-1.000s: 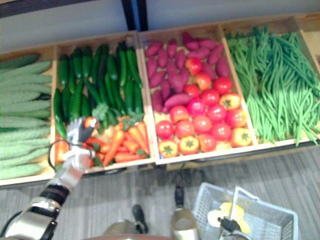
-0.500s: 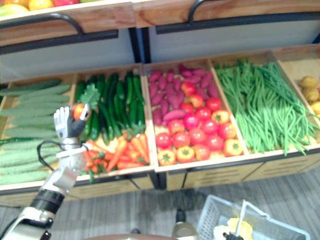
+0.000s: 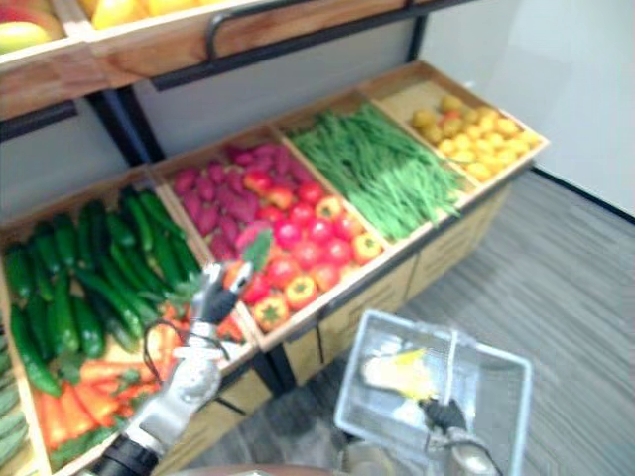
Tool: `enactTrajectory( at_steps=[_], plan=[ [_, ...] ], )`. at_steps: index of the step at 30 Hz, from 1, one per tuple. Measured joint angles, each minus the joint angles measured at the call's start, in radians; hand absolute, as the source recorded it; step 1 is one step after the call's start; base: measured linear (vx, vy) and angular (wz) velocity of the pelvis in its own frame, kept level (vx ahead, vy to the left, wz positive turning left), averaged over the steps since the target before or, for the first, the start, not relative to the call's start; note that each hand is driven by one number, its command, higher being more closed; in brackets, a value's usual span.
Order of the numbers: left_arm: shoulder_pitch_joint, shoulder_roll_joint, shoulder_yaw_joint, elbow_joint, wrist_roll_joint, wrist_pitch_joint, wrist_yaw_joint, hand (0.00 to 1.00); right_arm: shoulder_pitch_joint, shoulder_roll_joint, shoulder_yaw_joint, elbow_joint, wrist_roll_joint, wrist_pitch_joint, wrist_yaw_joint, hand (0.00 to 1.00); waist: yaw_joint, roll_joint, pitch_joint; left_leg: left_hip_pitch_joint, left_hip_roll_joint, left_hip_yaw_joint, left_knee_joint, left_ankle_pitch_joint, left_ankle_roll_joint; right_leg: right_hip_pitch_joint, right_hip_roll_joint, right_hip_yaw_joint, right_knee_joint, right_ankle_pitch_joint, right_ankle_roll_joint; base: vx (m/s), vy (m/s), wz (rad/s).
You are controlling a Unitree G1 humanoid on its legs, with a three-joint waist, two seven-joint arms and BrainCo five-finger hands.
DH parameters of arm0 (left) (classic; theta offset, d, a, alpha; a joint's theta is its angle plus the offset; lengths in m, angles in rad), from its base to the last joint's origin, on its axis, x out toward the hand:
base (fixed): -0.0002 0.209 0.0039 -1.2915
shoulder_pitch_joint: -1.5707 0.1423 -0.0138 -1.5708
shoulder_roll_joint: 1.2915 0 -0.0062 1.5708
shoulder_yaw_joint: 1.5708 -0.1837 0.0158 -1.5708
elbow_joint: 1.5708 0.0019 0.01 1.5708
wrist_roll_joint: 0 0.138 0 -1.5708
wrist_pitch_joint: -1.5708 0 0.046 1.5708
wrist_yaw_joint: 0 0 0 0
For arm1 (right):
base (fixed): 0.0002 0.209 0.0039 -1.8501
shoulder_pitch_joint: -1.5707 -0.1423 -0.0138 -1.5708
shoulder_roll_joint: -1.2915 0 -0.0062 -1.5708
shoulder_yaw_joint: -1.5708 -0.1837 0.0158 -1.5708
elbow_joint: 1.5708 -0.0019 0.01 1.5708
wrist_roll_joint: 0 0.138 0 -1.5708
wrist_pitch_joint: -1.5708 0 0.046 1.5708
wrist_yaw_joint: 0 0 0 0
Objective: Pick vegetable in the basket
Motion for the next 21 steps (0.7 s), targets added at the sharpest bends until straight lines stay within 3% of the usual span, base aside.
enactTrajectory(
  at_steps=[1,2,3,4,5,6,7,8,9,10,12,13,14,15,16,17,21],
  plan=[
    [0.002,-0.009,-0.002,0.007,0.003,-0.01,-0.004,1.0,-0.009,0.004,0.015,-0.035,-0.005,-0.008,-0.017,1.0,0.003,-0.006,0.004,0.013,0.009,0.046,-0.023,0.009,0.005,-0.065,-0.028,-0.109,0.123,-0.027,-0.037,0.0,0.035,-0.77],
    [0.004,-0.016,-0.001,0.008,0.006,-0.013,-0.003,1.0,-0.013,-0.003,0.028,-0.055,-0.014,-0.012,-0.016,1.0,0.005,-0.017,0.01,0.025,0.007,0.07,-0.03,0.009,0.005,-0.094,-0.051,-0.163,0.212,-0.034,-0.046,0.02,0.019,-0.88],
    [0.008,-0.013,-0.001,0.008,0.027,-0.016,-0.003,1.0,-0.01,-0.001,0.061,-0.094,-0.033,-0.018,-0.017,1.0,0.003,-0.049,0.009,0.041,-0.009,0.102,-0.019,0.007,0.003,-0.112,-0.101,-0.264,0.339,-0.067,-0.041,0.03,0.053,-0.87],
    [0.005,-0.007,0.002,0.006,0.036,-0.02,0.0,1.0,-0.008,0.005,0.099,-0.122,-0.042,-0.019,-0.022,1.0,0.002,-0.075,0.01,0.038,-0.022,0.125,0.013,0.001,-0.003,-0.123,-0.107,-0.317,0.355,-0.041,-0.064,0.0,0.053,-0.86],
    [0.005,-0.009,0.002,0.007,0.039,-0.021,0.001,1.0,-0.015,0.008,0.123,-0.13,-0.042,-0.02,-0.024,1.0,0.003,-0.076,0.009,0.031,-0.021,0.124,0.016,0.009,0.01,-0.127,-0.089,-0.308,0.333,-0.007,-0.105,-0.05,0.051,-1.31],
    [0.011,-0.01,0.005,0.002,0.047,-0.028,0.01,1.0,-0.044,0.016,0.162,-0.141,-0.043,-0.019,-0.026,1.0,0.035,-0.058,0.004,0.034,0.005,0.15,-0.047,0.038,0.048,-0.119,-0.022,-0.275,0.229,0.079,-0.154,-0.12,-0.039,-1.31],
    [0.005,-0.022,0.003,0.006,0.066,-0.035,0.011,1.0,-0.049,0.022,0.179,-0.169,-0.042,-0.021,-0.029,1.0,0.025,-0.046,-0.003,0.035,0.023,0.205,-0.098,0.037,0.02,-0.148,-0.054,-0.367,0.409,-0.084,-0.145,-0.1,-0.033,-1.18],
    [0.001,-0.025,0.001,0.009,0.07,-0.034,0.011,1.0,-0.05,0.03,0.18,-0.17,-0.042,-0.021,-0.029,1.0,0.024,-0.061,-0.001,0.035,0.007,0.217,-0.101,0.045,0.018,-0.147,-0.096,-0.404,0.505,-0.172,-0.115,-0.03,-0.052,-0.83],
    [0.011,-0.03,0.0,0.008,0.069,-0.033,0.012,1.0,-0.05,0.039,0.182,-0.166,-0.042,-0.019,-0.03,1.0,0.032,-0.081,-0.003,0.03,-0.007,0.265,-0.078,0.045,0.019,-0.118,-0.154,-0.445,0.573,-0.27,-0.056,0.04,-0.022,-0.88],
    [0.022,-0.03,0.005,0.007,0.067,-0.031,0.013,1.0,-0.06,0.039,0.189,-0.166,-0.042,-0.015,-0.028,1.0,0.041,-0.093,-0.005,0.022,-0.014,0.309,-0.046,0.041,0.023,-0.107,-0.169,-0.465,0.549,-0.291,-0.041,-0.01,-0.048,-1.31],
    [0.024,-0.033,0.012,0.009,0.058,-0.025,0.005,1.0,-0.075,0.031,0.21,-0.172,-0.043,-0.011,-0.012,1.0,0.04,-0.068,-0.003,-0.007,0.007,0.355,0.003,0.046,0.034,-0.08,-0.079,-0.433,0.387,-0.222,-0.034,-0.09,-0.046,-1.44],
    [0.025,-0.041,0.014,0.013,0.052,-0.027,-0.001,1.0,-0.074,0.033,0.238,-0.179,-0.052,-0.004,0.008,1.0,0.06,-0.037,-0.008,-0.007,0.064,0.385,-0.008,0.063,0.041,-0.012,-0.006,-0.414,0.212,-0.153,-0.06,-0.08,-0.124,-1.56],
    [0.017,-0.05,0.012,0.031,0.03,-0.027,-0.009,1.0,-0.062,0.025,0.259,-0.206,-0.064,0.002,0.038,1.0,0.054,-0.045,-0.015,0.002,0.068,0.413,-0.018,0.065,0.038,-0.004,-0.038,-0.479,0.3,-0.225,-0.045,-0.04,-0.143,-1.4],
    [0.005,-0.053,0.007,0.044,0.026,-0.026,-0.012,1.0,-0.053,0.027,0.26,-0.224,-0.065,0.005,0.053,1.0,0.049,-0.059,-0.02,0.009,0.057,0.428,-0.028,0.065,0.038,0.0,-0.059,-0.486,0.316,-0.256,-0.014,0.01,-0.16,-0.96],
    [-0.008,-0.064,-0.009,0.089,0.023,-0.024,-0.015,1.0,-0.048,0.03,0.263,-0.257,-0.07,0.021,0.071,1.0,0.041,-0.062,-0.016,0.018,0.054,0.441,-0.053,0.072,0.026,-0.001,-0.049,-0.488,0.288,-0.239,-0.003,0.03,-0.138,-0.59],
    [-0.014,-0.067,-0.034,0.148,0.019,-0.022,-0.026,1.0,-0.03,0.028,0.279,-0.293,-0.071,0.04,0.08,1.0,0.025,-0.061,-0.016,0.02,0.058,0.445,-0.055,0.094,0.011,0.02,-0.024,-0.473,0.235,-0.204,-0.017,0.03,-0.146,-0.6],
    [0.008,-0.095,-0.113,0.231,0.017,-0.027,-0.039,1.0,0.001,0.03,0.347,-0.368,-0.078,0.06,0.123,1.0,0.027,-0.065,-0.015,0.024,0.08,0.408,0.006,0.1,0.005,0.106,0.022,-0.385,0.101,-0.136,-0.042,-0.02,-0.103,-0.69]
  ],
)
